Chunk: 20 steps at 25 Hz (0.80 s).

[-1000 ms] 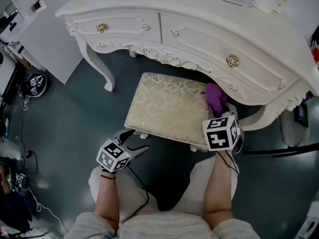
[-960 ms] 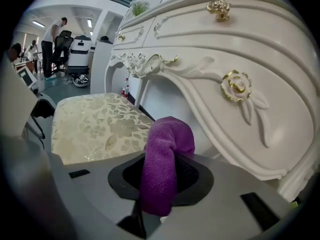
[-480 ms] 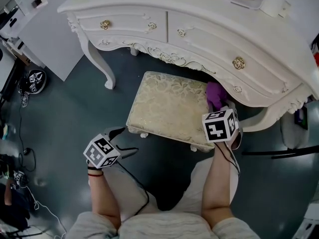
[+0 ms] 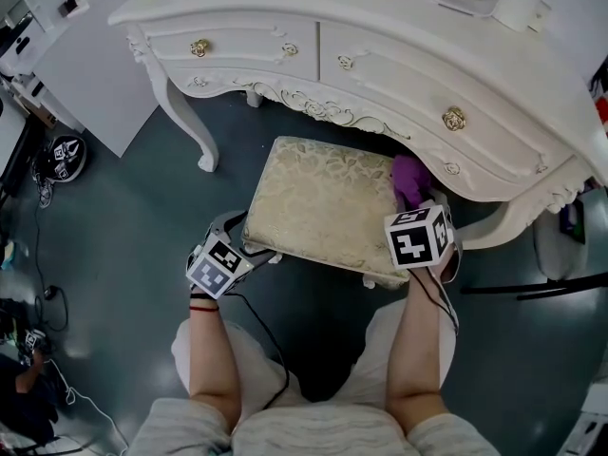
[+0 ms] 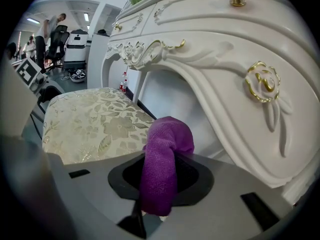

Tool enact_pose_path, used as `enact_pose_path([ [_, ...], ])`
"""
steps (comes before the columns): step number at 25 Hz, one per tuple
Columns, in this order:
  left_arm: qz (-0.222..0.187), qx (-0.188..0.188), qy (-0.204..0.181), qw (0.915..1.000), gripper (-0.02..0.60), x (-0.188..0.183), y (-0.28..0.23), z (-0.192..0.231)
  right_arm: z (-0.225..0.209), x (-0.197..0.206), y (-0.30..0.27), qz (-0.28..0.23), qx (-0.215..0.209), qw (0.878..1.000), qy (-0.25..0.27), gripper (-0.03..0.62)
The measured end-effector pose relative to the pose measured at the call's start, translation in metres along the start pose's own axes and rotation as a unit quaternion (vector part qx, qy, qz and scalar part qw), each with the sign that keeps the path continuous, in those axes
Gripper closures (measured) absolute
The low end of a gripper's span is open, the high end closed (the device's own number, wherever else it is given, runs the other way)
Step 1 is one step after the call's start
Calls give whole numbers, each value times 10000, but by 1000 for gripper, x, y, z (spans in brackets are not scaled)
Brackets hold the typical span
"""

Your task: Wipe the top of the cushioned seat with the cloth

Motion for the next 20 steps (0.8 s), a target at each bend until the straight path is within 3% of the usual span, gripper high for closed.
enact_pose_path([
  [6,-370,-108,-53,9992,161,7,0,-1,3,-6,-6,41,63,10000,-10,505],
  [20,-390,-38,-169,9991,173,8,1,1,28,-33,-28,26,-9,10000,-10,505],
])
Point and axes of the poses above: the fingertips, and each gripper's own axes: y backward along the fingers, z to its left, x out of its underside, the point moved 10 cm from there along y, backward along the fingers, and after that the axes turned 11 degrees about -z, right-handed, at the moved point
